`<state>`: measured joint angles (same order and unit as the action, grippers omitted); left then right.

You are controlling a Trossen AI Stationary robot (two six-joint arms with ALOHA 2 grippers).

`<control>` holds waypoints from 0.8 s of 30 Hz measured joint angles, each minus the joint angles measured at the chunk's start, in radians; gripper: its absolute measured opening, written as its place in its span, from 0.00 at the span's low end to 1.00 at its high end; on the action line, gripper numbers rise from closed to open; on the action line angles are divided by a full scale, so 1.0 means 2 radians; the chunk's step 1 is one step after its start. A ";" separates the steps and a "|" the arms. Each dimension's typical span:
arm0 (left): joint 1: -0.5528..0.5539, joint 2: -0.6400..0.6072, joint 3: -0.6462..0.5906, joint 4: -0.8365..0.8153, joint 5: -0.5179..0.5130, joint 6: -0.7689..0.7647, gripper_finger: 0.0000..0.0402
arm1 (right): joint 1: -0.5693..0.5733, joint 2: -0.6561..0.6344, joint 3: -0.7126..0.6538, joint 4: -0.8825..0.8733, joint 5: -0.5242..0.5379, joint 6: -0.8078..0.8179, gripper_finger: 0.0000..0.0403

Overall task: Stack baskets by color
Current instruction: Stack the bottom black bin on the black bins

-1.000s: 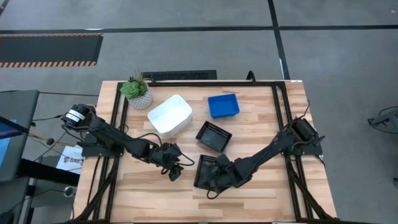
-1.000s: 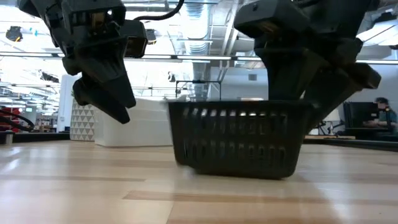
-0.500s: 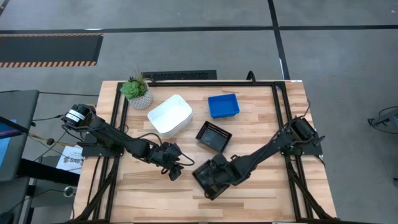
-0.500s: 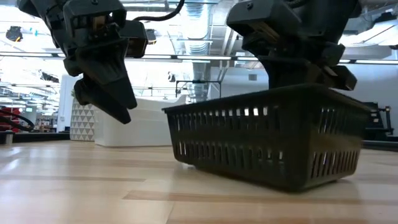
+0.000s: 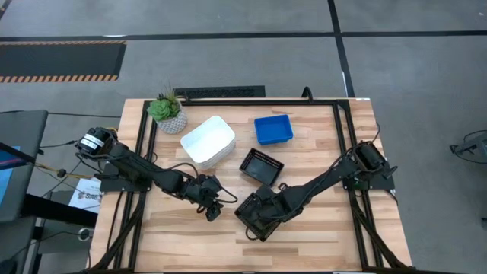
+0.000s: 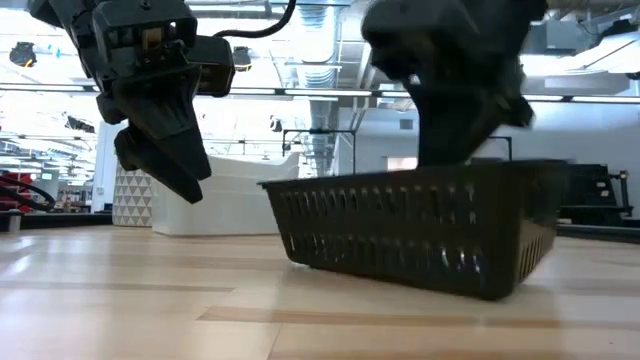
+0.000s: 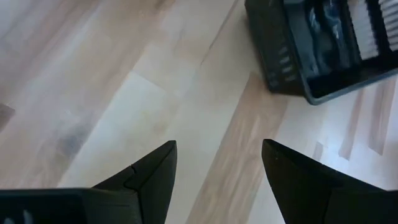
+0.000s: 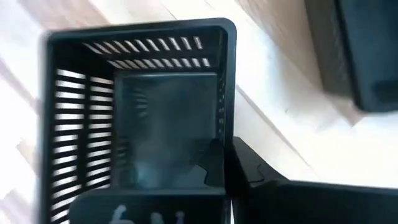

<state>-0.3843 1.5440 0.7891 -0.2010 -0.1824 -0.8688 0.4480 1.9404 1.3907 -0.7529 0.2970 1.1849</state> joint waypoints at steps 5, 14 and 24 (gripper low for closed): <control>0.000 -0.005 0.000 -0.015 0.026 -0.008 0.56 | -0.012 -0.008 0.067 -0.109 0.004 -0.083 0.01; -0.006 -0.098 0.000 -0.068 0.001 -0.007 0.56 | -0.077 -0.120 0.106 -0.162 0.027 -0.244 0.01; -0.044 -0.268 0.000 -0.093 -0.139 0.032 0.56 | -0.200 -0.217 0.044 -0.094 -0.013 -0.409 0.01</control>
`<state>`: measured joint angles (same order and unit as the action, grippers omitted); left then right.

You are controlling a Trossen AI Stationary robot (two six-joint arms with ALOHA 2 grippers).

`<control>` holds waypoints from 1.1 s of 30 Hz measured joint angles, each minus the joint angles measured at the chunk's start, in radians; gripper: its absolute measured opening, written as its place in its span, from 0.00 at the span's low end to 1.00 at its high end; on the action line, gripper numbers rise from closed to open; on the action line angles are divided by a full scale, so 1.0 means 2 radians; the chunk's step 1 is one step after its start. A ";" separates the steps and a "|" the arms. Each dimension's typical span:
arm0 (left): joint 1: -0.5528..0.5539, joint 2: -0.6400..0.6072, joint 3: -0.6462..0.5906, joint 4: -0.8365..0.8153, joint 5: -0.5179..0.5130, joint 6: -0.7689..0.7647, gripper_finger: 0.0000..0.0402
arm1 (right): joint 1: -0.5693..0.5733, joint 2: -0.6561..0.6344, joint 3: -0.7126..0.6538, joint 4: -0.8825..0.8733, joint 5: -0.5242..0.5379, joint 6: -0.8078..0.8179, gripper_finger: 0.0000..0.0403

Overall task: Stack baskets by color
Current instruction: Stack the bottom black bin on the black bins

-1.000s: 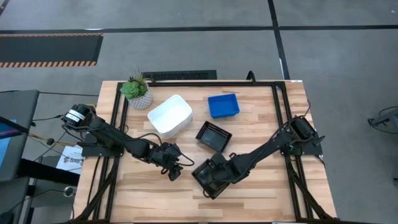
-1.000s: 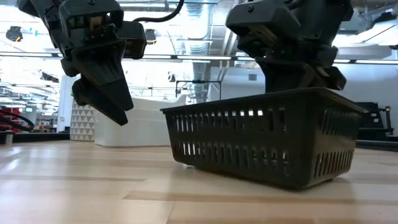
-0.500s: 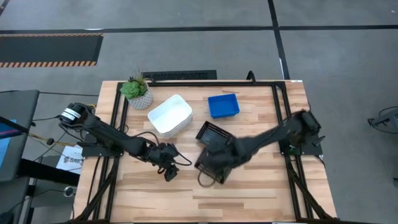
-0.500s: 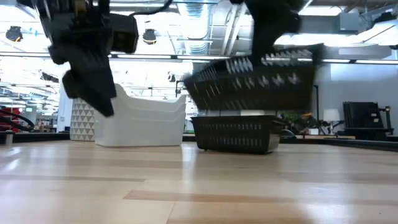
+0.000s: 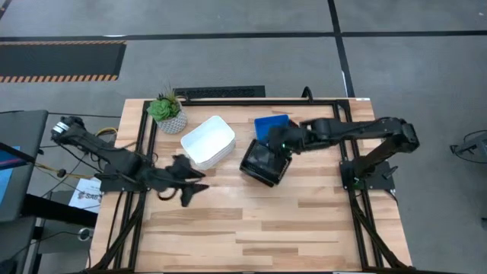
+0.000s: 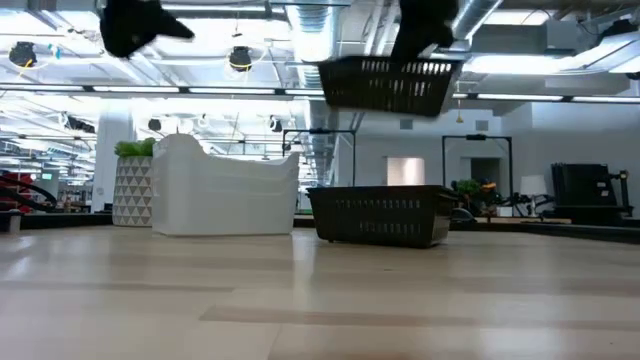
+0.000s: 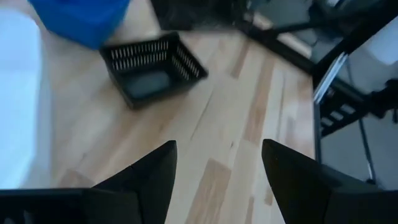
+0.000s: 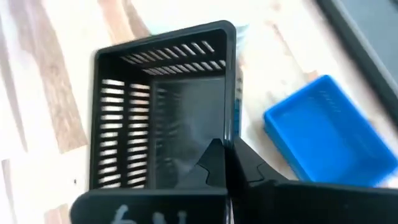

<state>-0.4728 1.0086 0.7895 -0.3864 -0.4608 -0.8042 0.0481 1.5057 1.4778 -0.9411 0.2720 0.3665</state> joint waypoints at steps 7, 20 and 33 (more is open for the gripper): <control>-0.032 -0.067 0.000 -0.012 -0.058 0.013 0.56 | -0.068 -0.010 -0.098 0.097 -0.083 -0.034 0.01; -0.045 -0.085 0.000 -0.014 -0.078 0.022 0.56 | -0.116 -0.007 -0.181 0.188 -0.176 -0.062 0.03; -0.044 -0.086 0.000 -0.014 -0.078 0.020 0.56 | -0.132 -0.007 -0.189 0.210 -0.202 -0.060 0.04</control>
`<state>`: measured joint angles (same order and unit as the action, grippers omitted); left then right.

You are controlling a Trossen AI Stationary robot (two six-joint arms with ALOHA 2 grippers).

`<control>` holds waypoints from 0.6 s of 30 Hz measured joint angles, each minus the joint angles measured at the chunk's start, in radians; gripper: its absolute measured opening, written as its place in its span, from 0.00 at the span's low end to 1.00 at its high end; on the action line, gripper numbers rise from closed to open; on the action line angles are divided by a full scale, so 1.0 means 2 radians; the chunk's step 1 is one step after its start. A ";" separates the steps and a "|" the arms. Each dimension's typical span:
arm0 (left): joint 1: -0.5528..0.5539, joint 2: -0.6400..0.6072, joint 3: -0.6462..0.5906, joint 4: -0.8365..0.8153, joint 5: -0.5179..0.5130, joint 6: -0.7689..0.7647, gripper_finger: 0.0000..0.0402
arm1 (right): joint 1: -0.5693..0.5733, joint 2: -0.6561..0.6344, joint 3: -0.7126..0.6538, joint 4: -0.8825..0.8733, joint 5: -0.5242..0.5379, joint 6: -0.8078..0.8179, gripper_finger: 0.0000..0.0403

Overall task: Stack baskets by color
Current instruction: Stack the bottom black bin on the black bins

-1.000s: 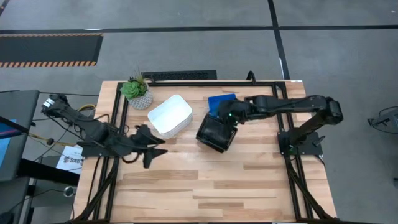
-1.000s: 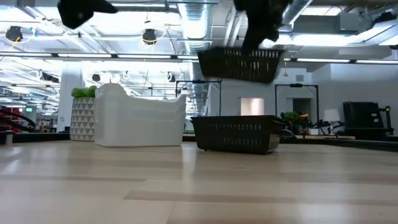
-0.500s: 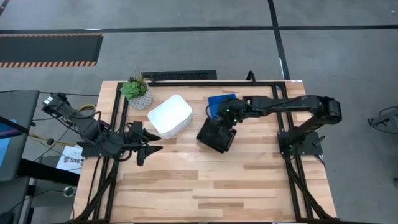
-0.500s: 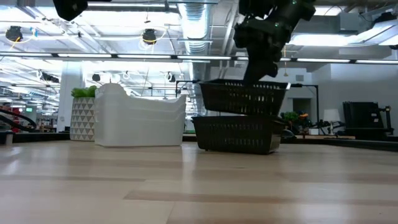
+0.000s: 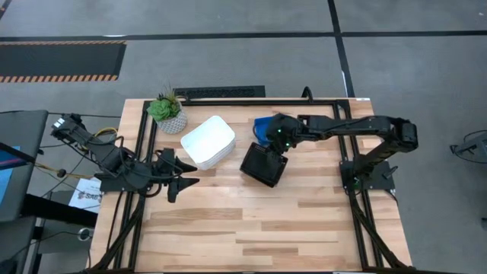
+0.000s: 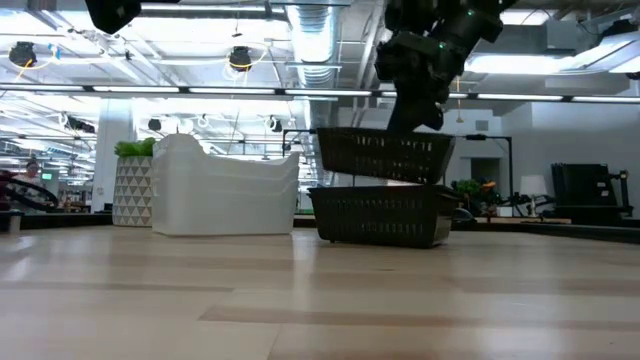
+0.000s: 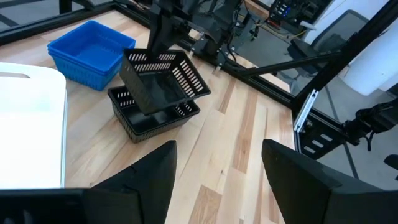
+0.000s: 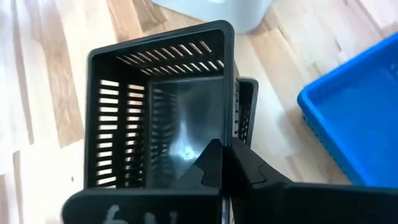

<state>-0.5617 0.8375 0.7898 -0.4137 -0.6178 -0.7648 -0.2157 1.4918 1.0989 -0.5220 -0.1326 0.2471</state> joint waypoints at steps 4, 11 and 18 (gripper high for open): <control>0.000 0.000 0.000 0.000 0.000 0.000 0.56 | -0.002 0.000 -0.024 0.014 0.000 0.011 0.05; 0.000 0.000 0.000 0.000 0.000 -0.001 0.56 | -0.009 0.000 -0.028 0.027 0.000 0.012 0.06; 0.000 0.000 0.000 0.000 0.000 -0.001 0.56 | -0.008 0.001 -0.028 0.026 0.000 0.012 0.12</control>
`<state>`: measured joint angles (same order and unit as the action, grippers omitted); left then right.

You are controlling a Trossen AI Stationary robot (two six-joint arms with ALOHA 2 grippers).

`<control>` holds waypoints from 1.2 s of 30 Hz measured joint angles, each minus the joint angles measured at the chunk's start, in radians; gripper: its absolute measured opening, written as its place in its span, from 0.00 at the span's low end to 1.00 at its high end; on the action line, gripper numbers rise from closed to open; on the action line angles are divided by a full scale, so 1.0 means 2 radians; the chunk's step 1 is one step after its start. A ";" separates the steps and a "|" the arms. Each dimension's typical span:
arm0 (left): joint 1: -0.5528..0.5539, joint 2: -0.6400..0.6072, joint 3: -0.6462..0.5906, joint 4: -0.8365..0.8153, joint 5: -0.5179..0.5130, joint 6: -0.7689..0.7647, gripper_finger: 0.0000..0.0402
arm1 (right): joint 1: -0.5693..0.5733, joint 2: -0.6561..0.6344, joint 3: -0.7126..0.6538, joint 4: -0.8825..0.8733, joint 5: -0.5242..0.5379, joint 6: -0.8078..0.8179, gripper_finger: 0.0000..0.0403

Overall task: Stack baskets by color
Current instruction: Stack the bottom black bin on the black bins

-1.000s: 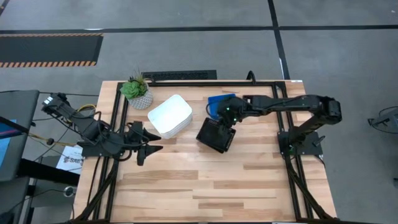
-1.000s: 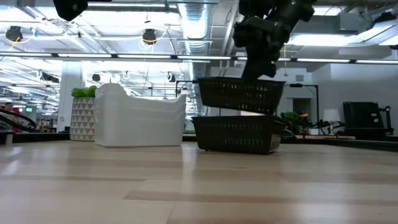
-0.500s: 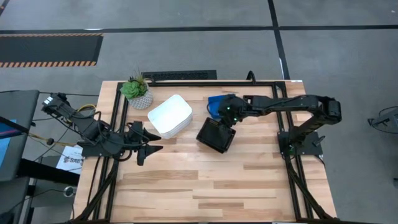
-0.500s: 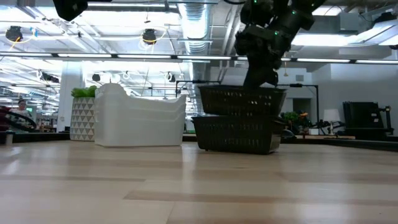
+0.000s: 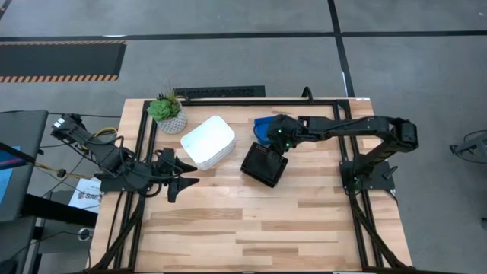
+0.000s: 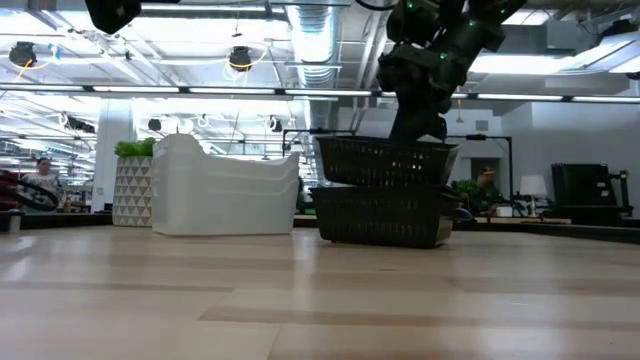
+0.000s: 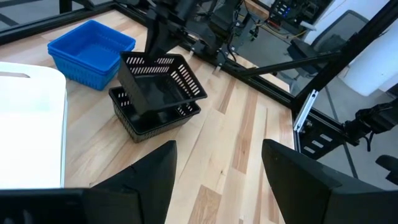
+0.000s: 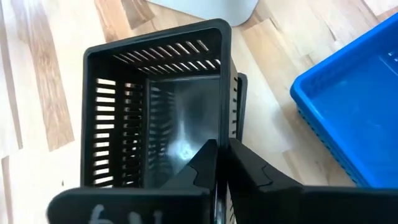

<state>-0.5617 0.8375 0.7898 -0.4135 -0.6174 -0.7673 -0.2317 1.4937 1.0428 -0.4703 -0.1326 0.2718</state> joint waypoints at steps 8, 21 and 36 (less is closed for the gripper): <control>0.000 0.000 0.000 0.000 0.000 0.000 0.56 | 0.000 0.000 0.000 -0.002 -0.001 0.000 0.19; 0.000 0.000 0.000 0.000 0.000 0.000 0.56 | 0.000 0.000 0.000 -0.007 0.001 -0.004 0.38; 0.000 0.000 0.000 0.000 0.000 0.006 0.56 | 0.007 -0.042 0.001 0.020 -0.015 -0.016 0.36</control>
<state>-0.5613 0.8373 0.7898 -0.4133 -0.6174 -0.7551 -0.2178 1.4094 1.0439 -0.4300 -0.1626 0.2402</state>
